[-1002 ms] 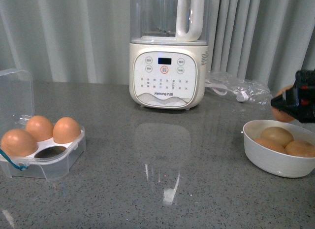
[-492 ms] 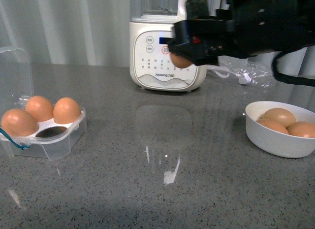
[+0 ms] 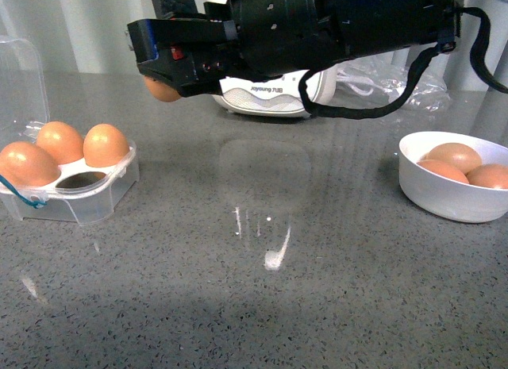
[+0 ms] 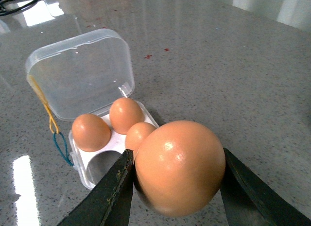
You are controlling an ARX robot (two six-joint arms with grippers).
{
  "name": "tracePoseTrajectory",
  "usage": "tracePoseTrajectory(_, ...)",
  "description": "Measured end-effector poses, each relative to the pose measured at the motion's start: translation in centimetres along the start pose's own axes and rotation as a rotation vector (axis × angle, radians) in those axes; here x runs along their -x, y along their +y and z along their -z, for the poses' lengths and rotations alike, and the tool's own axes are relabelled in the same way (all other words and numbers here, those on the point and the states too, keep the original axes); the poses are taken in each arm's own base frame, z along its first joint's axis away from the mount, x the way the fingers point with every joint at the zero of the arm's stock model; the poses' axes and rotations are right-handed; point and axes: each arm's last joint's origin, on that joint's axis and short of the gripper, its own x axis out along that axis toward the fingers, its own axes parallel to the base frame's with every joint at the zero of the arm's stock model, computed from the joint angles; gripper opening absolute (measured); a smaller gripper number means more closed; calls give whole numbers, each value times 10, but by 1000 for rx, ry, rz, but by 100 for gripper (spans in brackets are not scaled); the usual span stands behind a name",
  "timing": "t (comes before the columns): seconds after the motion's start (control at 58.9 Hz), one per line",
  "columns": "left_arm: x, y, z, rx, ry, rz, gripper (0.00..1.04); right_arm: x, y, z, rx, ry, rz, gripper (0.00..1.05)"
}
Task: Put egg into box
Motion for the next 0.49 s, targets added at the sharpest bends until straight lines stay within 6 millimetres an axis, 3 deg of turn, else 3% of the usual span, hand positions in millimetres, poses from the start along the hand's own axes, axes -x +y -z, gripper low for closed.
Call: tracePoseTrajectory(0.492,0,0,0,0,0,0,98,-31,33,0,44,30,-170,43)
